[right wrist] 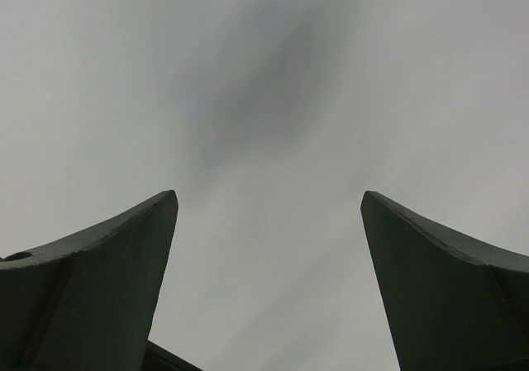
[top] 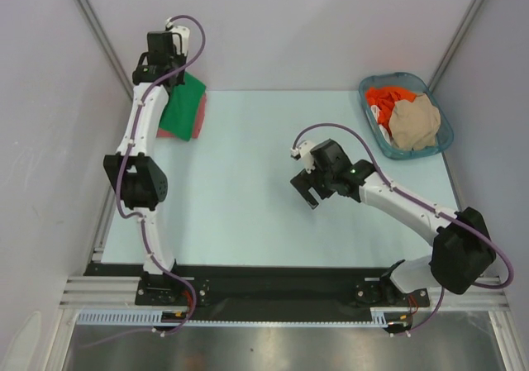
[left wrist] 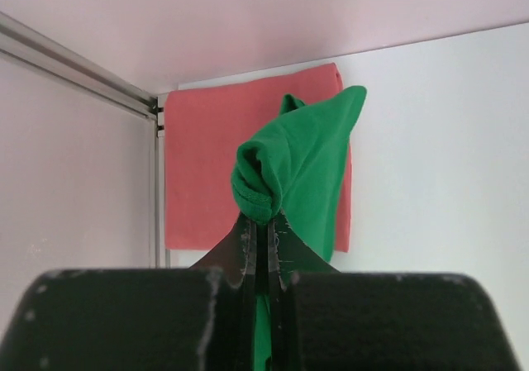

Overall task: Fold and stack the t-shirts
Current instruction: Neatly place the folded tshirt to the corner

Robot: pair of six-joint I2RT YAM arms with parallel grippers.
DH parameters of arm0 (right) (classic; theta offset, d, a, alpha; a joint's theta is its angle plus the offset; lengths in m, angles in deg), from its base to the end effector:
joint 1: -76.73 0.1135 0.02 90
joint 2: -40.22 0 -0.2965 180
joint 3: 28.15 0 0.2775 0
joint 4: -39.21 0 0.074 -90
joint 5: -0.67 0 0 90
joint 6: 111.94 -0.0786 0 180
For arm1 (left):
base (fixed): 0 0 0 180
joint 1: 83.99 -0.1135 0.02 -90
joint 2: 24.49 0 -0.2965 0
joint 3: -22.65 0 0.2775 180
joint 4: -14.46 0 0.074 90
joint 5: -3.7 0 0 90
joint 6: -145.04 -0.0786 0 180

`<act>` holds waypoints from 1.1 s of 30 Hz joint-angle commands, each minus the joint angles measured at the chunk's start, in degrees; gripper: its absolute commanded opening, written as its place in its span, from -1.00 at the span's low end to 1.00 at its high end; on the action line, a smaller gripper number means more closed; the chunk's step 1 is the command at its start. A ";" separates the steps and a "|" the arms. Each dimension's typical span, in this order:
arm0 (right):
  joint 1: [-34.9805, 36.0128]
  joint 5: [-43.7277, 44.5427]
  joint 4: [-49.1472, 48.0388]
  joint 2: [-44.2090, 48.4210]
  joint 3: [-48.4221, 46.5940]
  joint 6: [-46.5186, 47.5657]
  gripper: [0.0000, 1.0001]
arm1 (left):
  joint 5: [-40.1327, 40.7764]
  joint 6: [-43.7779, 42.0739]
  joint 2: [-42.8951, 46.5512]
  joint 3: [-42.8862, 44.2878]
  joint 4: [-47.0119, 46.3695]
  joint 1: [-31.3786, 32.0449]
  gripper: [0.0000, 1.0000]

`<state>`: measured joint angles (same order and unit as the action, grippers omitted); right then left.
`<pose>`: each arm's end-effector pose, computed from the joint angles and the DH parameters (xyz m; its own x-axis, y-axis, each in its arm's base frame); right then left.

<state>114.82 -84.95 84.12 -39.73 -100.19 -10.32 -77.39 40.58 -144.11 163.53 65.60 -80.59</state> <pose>0.2675 0.2021 0.2459 -0.4976 -0.6452 -0.5797 -0.6932 0.6975 -0.1813 0.5564 -0.0209 0.3963 -0.5004 0.2769 -0.8203 0.0511 0.9553 0.2912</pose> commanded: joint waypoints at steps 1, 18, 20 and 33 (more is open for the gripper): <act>-0.29 -1.30 -2.19 -0.91 -3.03 0.25 0.99 | 0.50 -1.28 -0.45 4.93 -1.30 -0.41 -0.99; -0.64 -2.01 -3.51 -1.53 -2.41 -0.45 0.99 | -8.02 7.69 2.11 6.60 -4.64 -1.20 -0.99; -0.64 -1.92 -3.60 -1.53 -2.59 -0.54 0.99 | -8.38 9.00 1.23 6.43 -4.73 -1.20 -0.99; -0.82 -1.57 -3.77 -2.15 -2.15 -1.16 0.99 | -12.50 11.47 -2.90 3.97 -8.33 -2.87 -0.99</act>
<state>114.32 -86.39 82.48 -41.10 -101.32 -10.63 -87.29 50.11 -146.14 167.21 61.75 -82.05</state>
